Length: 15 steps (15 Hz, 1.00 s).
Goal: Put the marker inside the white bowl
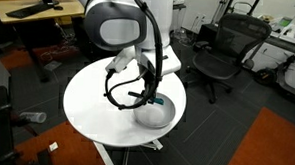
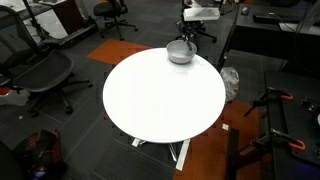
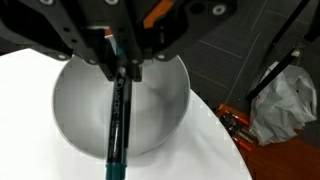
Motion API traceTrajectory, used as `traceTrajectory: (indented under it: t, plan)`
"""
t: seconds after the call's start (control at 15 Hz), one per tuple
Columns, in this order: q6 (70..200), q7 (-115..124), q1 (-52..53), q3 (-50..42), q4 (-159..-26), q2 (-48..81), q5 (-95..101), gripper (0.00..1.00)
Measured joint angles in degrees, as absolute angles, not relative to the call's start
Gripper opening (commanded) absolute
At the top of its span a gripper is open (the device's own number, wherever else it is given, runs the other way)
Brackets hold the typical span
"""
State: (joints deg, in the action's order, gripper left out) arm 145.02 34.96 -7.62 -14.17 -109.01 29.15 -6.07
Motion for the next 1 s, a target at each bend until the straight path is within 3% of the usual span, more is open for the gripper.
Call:
traceTrajectory:
  t: [0.73,0.8,0.87,1.0]
  plan:
    - [146.0,35.0,-8.8,-14.2,-102.5,35.1,-8.7,0.05]
    - [146.0,35.0,-8.8,-14.2,-101.8,35.8,-8.9,0.44]
    - [146.0,35.0,-8.9,-14.1,-101.1,36.4,-9.0,0.46]
    - [146.0,35.0,-9.0,-14.1,-99.9,37.6,-9.6,0.6]
